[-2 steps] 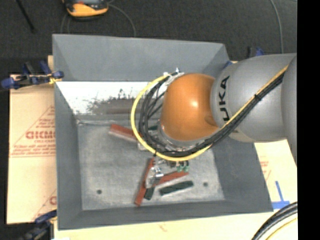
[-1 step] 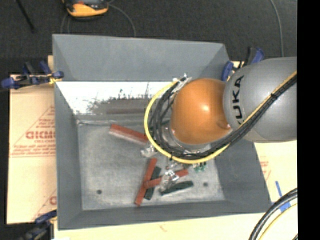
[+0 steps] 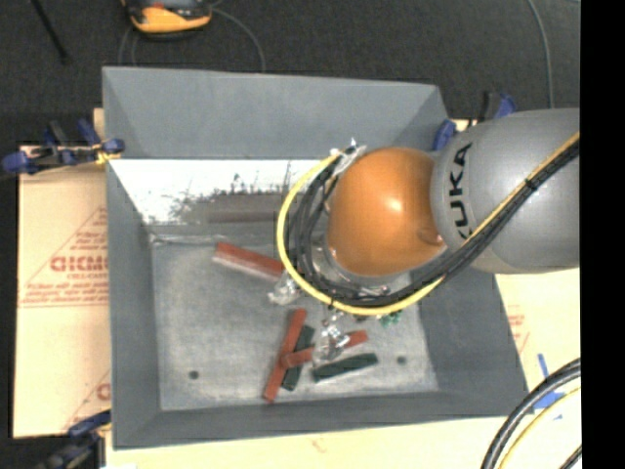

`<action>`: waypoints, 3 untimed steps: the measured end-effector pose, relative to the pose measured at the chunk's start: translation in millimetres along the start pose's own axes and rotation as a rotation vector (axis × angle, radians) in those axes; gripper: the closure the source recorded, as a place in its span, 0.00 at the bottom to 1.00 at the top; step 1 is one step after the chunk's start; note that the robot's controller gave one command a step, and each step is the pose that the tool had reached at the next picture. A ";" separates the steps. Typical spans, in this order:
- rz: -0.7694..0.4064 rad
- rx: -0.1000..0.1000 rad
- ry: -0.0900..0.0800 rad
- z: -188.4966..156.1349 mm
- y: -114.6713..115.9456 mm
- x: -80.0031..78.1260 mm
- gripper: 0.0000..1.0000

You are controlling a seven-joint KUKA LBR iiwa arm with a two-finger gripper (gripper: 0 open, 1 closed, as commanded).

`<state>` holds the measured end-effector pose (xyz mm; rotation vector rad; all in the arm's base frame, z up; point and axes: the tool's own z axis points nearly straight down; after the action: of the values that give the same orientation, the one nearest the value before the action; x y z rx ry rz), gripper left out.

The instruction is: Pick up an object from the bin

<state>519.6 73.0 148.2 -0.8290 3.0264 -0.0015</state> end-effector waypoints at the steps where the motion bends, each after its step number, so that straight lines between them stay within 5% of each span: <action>1: -0.393 0.000 -0.001 43.1 15.5 -9.3 0.00; 2: -0.432 0.006 0.018 67.8 17.8 -21.0 1.00; 3: -0.432 0.006 0.017 67.9 17.9 -21.2 1.00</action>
Offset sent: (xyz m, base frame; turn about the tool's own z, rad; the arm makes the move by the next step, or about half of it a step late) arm 0.0051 0.0312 -0.0782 -0.4343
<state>528.9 99.2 80.3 -1.4647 2.7917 -0.0181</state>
